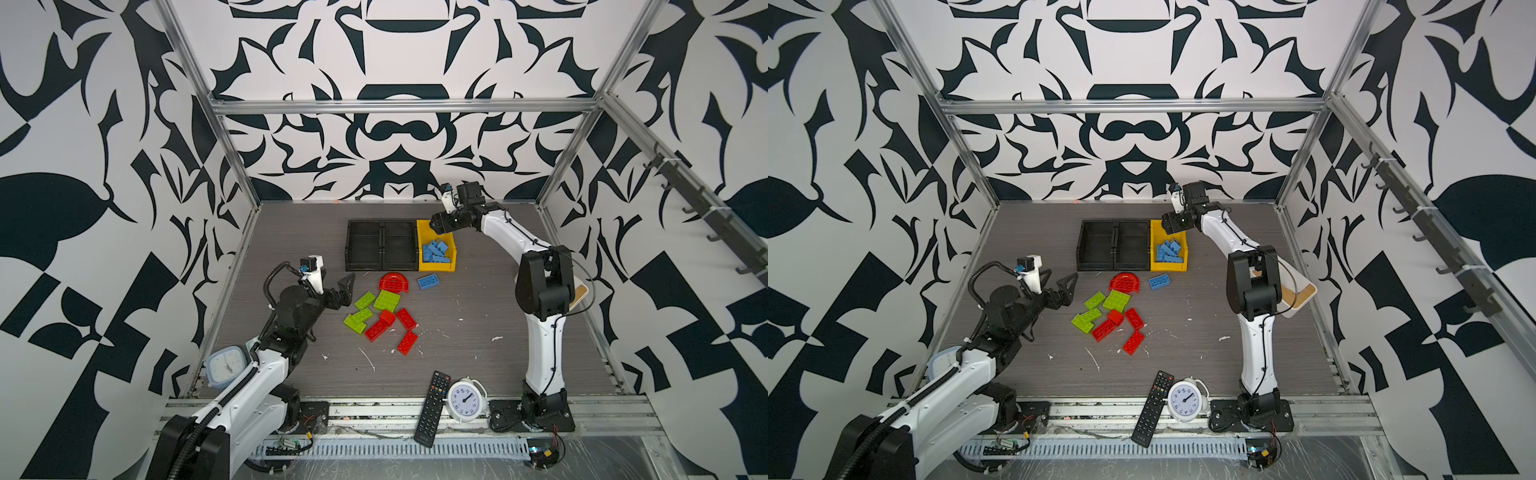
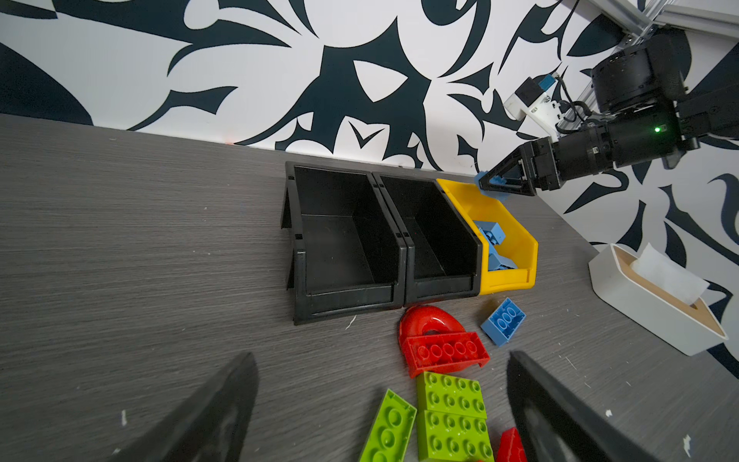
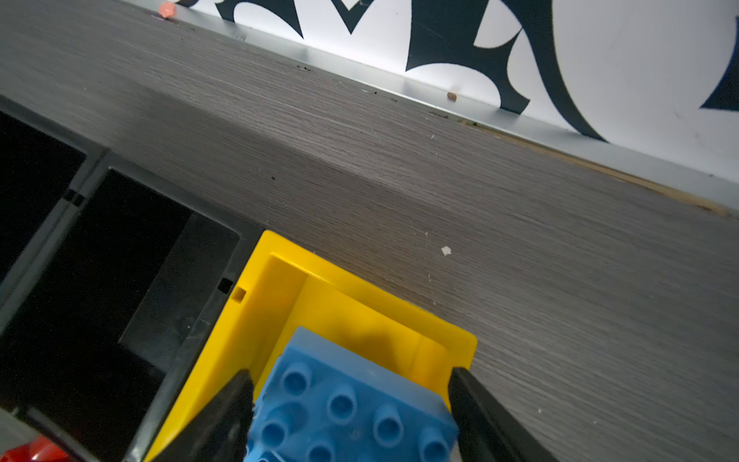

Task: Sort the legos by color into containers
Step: 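Carry the blue brick with the right gripper toward the yellow bin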

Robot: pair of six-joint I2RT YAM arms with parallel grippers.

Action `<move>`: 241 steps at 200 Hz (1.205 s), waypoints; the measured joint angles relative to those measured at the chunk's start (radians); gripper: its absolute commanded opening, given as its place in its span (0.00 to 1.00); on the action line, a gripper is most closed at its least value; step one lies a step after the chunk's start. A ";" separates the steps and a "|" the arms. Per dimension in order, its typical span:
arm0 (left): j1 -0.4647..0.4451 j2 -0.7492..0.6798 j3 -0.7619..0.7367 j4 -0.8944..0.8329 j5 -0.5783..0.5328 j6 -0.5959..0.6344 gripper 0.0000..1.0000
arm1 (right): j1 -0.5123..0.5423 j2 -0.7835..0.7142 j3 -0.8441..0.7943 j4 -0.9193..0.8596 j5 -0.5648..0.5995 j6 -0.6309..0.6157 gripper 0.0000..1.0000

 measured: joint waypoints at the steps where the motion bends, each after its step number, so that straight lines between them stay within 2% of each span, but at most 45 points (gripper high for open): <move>1: 0.000 0.000 0.000 0.000 0.000 0.000 0.99 | 0.000 0.000 0.000 0.000 0.000 0.002 0.91; 43: 0.000 0.000 0.000 0.000 0.000 0.000 0.99 | 0.000 -0.012 -0.009 -0.007 -0.002 0.007 0.92; 61: 0.000 0.000 0.000 0.000 0.000 0.000 0.99 | 0.000 -0.068 -0.077 -0.005 -0.001 0.025 0.91; 97: 0.000 -0.002 0.000 0.000 -0.001 0.000 0.99 | 0.012 -0.328 -0.377 0.054 0.023 0.084 0.92; 127: 0.000 0.000 0.000 0.000 0.000 0.000 0.99 | 0.071 -0.570 -0.659 0.137 0.062 0.114 0.92; 150: 0.000 0.008 0.000 0.000 -0.001 0.000 0.99 | 0.118 -0.660 -0.805 0.206 0.081 0.135 0.92; 180: 0.000 0.021 0.000 0.000 -0.001 0.000 1.00 | 0.168 -0.679 -0.933 0.267 0.131 0.159 0.94; 241: 0.000 0.032 0.000 0.000 0.000 0.000 0.99 | 0.217 -0.604 -0.951 0.342 0.178 0.166 0.94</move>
